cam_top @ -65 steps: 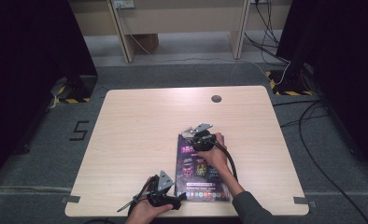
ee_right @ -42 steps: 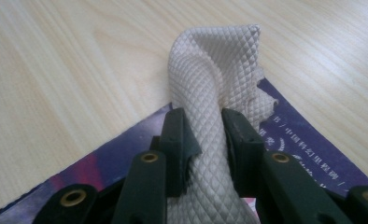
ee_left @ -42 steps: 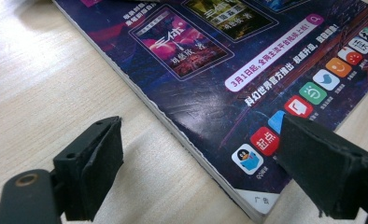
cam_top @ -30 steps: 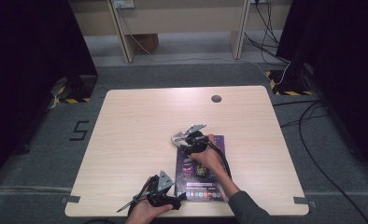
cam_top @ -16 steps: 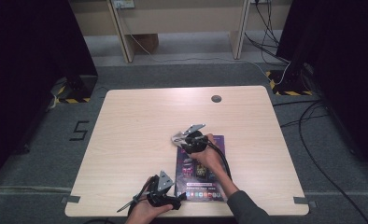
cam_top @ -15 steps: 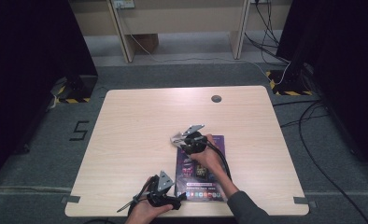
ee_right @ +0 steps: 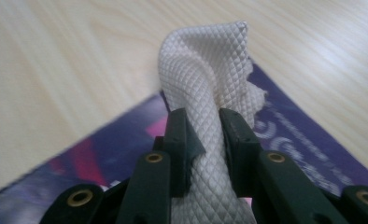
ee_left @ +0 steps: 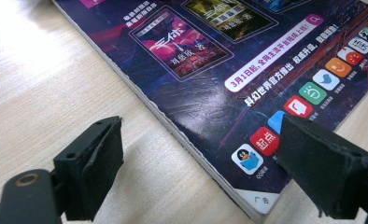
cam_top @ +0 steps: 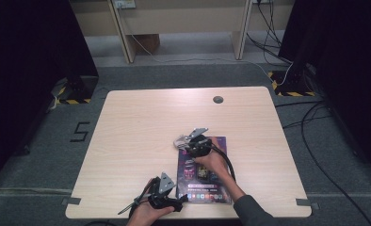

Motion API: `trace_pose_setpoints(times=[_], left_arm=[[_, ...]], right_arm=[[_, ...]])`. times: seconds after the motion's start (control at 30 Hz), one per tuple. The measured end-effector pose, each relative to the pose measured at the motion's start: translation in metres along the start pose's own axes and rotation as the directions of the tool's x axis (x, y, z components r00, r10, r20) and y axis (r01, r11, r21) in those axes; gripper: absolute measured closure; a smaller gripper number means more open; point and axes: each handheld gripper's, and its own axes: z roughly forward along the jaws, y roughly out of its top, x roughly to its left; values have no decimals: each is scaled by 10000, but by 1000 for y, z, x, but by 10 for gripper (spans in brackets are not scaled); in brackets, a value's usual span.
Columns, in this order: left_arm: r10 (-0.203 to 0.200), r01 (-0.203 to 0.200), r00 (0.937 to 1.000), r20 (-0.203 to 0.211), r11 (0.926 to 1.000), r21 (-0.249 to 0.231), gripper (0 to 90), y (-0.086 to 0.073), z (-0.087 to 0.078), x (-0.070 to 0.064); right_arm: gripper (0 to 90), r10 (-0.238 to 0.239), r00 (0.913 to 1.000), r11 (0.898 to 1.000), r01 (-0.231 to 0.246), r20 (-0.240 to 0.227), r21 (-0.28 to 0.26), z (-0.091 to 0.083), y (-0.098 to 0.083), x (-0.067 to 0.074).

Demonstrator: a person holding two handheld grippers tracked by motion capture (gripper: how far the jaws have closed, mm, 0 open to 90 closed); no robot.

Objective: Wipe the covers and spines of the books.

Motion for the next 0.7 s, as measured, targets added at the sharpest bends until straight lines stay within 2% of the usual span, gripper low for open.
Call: trace_pose_setpoints(times=[0.1, 0.17, 0.33, 0.43, 0.7], left_arm=[[-23, 23, 10000, -14, 10000, -15, 140, 0, 0, 0], [18, -18, 10000, -22, 10000, 24, 140, 0, 0, 0], [-5, 5, 10000, -17, 10000, -20, 140, 0, 0, 0], [-10, 10, 10000, -26, 10000, 4, 140, 0, 0, 0], [-36, 36, 10000, -9, 10000, -23, 140, 0, 0, 0]], right_arm=[[739, 262, 9992, 9996, -264, 307, 50, -4, -5, -13], [739, 532, 9968, 9986, -534, 590, 16, -10, -12, -26], [738, 1059, 9894, 9943, -1065, 997, 16, -22, -27, -46], [737, 1180, 9851, 9929, -1187, 1251, -14, -30, -36, -58], [734, 1697, 9690, 9853, -1700, 1794, -134, -45, -55, -79]])
